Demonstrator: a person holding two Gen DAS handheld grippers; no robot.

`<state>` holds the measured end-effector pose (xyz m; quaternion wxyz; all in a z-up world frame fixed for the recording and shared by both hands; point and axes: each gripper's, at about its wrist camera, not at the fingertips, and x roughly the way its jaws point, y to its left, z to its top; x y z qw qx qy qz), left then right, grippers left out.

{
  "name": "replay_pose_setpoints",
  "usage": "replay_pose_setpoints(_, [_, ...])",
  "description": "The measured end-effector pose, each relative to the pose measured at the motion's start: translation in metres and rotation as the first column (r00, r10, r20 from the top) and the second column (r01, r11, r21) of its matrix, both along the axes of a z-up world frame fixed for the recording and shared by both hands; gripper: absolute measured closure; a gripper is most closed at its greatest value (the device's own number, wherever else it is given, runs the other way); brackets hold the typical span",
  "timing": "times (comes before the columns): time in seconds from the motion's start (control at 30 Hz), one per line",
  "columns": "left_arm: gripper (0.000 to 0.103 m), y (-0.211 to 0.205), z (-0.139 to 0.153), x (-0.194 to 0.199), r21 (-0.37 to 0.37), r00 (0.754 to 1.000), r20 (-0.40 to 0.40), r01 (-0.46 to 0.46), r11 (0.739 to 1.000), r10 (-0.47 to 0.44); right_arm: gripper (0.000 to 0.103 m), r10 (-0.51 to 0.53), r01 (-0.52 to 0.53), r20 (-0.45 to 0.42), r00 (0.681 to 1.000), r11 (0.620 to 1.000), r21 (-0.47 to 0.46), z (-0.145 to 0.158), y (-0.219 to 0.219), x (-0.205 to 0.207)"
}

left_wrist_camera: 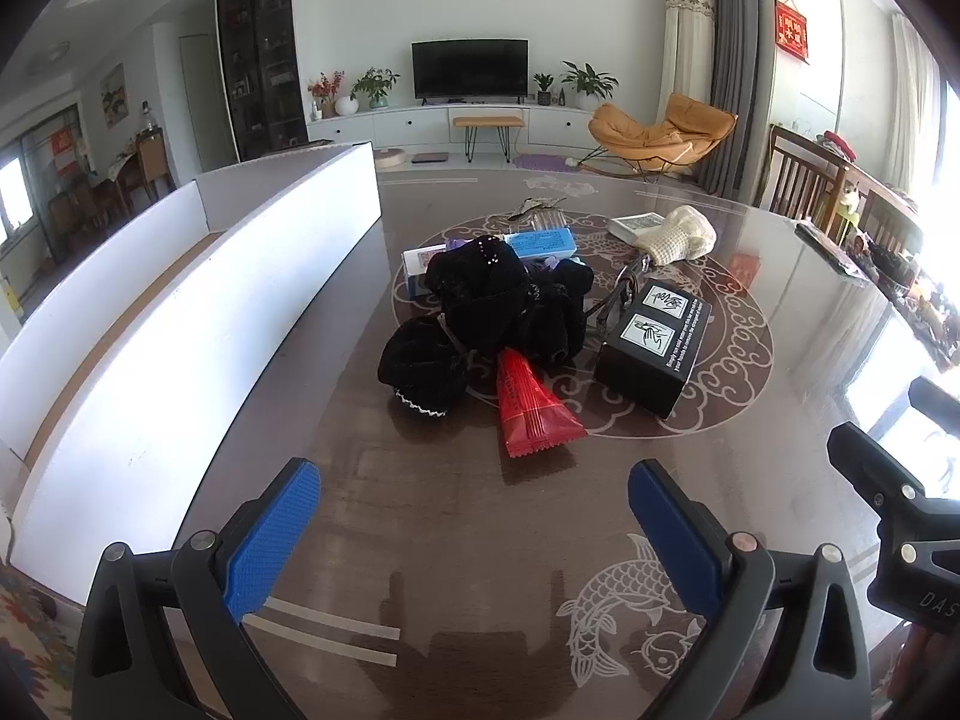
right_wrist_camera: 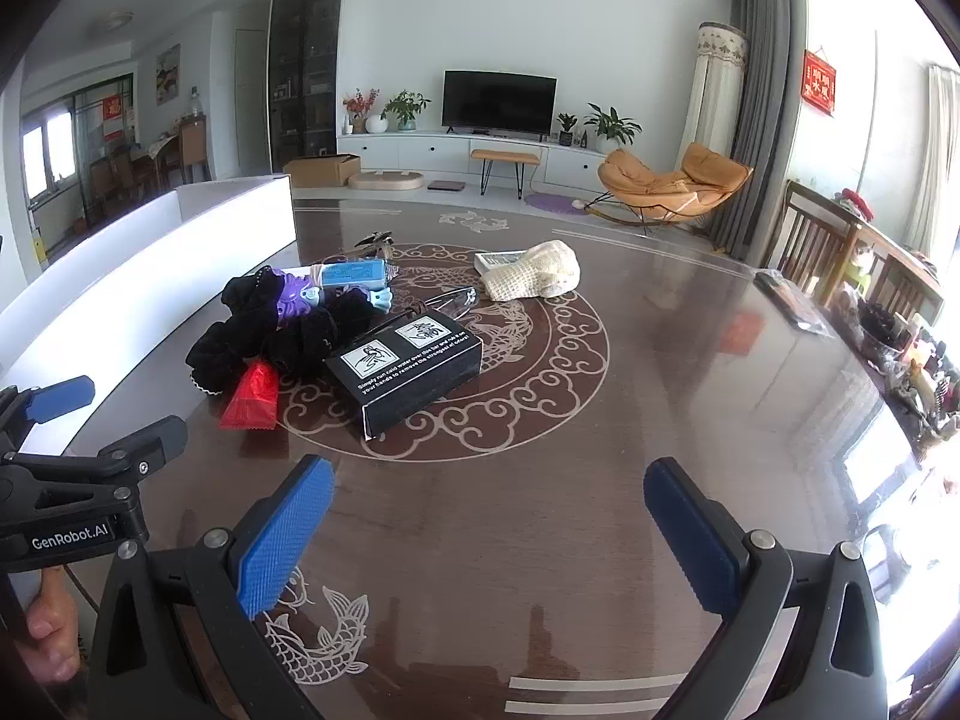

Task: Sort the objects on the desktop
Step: 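Move left tool toward red packet while right tool approaches black soap box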

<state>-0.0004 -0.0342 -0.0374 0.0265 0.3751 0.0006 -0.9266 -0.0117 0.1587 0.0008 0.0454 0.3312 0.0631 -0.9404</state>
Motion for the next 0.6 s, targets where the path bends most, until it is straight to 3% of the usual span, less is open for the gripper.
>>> replay_pose_setpoints(0.6, [0.0,0.003,-0.011,-0.011,-0.016,0.999,0.035,0.019,1.0,-0.018,0.0,0.008,-0.008,0.015,1.0,1.0,-0.003,-0.004,-0.001,-0.005])
